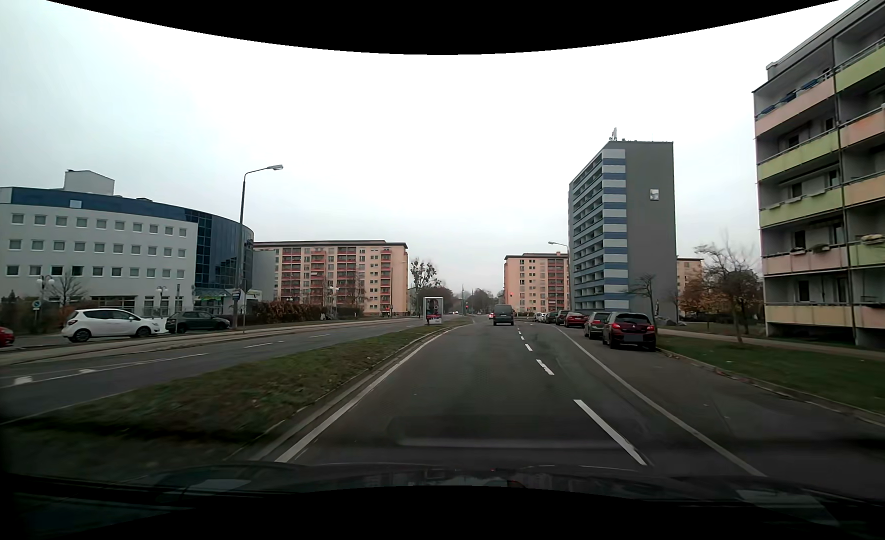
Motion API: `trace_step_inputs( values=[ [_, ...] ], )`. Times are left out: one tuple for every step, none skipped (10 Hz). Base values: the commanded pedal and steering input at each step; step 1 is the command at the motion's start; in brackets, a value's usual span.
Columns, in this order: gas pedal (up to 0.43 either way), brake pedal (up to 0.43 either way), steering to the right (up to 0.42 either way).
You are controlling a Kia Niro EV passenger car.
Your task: Follow the waypoints while adhering to traffic rules and regulations
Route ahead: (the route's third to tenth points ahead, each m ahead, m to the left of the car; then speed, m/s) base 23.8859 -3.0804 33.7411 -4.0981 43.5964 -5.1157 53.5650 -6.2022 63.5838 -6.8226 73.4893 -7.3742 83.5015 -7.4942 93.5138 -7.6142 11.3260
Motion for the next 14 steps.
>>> trace_step_inputs(
  values=[
    [0.157, 0.0, 0.01],
    [0.157, 0.0, 0.011],
    [0.157, 0.0, 0.012],
    [0.157, 0.0, 0.014],
    [0.15, 0.0, 0.015],
    [0.15, 0.0, 0.017],
    [0.15, 0.0, 0.017],
    [0.138, 0.0, 0.018],
    [0.138, 0.0, 0.018],
    [0.138, 0.0, 0.018],
    [0.13, 0.0, 0.018],
    [0.13, 0.0, 0.018],
    [0.13, 0.0, 0.018],
    [0.059, 0.0, 0.018]
  ],
)
